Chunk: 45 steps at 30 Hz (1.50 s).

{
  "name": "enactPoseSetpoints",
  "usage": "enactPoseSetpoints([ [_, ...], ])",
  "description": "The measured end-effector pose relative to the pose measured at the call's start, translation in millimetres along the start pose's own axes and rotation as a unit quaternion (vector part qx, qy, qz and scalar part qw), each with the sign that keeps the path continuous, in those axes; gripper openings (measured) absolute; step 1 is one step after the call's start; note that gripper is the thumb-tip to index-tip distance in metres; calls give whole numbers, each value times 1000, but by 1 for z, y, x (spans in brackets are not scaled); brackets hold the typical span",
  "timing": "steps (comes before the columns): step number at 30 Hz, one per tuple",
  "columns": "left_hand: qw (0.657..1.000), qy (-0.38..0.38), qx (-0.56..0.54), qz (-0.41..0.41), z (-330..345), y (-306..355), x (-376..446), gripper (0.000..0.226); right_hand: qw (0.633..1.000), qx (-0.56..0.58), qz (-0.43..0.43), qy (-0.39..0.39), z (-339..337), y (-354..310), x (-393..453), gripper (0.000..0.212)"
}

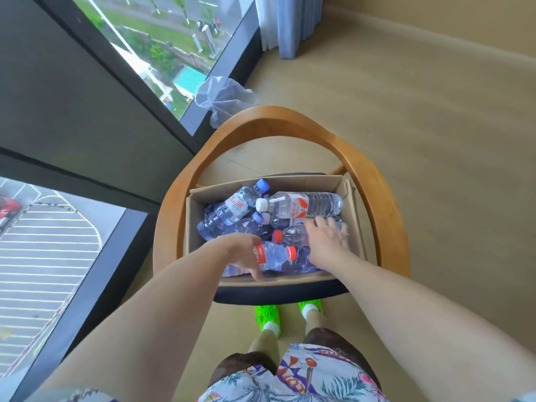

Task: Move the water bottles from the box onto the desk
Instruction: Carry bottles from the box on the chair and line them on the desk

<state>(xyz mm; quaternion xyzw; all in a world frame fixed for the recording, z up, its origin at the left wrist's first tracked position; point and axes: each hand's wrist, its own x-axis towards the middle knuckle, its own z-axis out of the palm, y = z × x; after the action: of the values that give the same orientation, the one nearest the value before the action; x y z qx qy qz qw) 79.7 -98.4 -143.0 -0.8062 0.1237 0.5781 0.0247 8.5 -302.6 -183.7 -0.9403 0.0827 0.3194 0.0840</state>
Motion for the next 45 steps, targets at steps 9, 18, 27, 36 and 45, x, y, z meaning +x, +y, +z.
enactPoseSetpoints([
  [9, 994, 67, -83, 30, 19, 7, 2, 62, 996, 0, -19, 84, 12, -3, 4, 70],
  [18, 962, 155, -219, 45, -24, -7, -32, 61, 961, 251, 83, 85, -42, -14, -26, 55],
  [27, 835, 330, -434, 70, -78, -31, -107, 101, 929, 342, 47, 132, -150, -61, -43, 56],
  [36, 653, 514, -556, -17, -94, -66, -208, 48, 913, 334, -162, 168, -243, -136, -46, 73],
  [45, 504, 586, -613, -165, 19, -95, -285, 60, 889, 253, -368, 106, -219, -231, -95, 58],
])
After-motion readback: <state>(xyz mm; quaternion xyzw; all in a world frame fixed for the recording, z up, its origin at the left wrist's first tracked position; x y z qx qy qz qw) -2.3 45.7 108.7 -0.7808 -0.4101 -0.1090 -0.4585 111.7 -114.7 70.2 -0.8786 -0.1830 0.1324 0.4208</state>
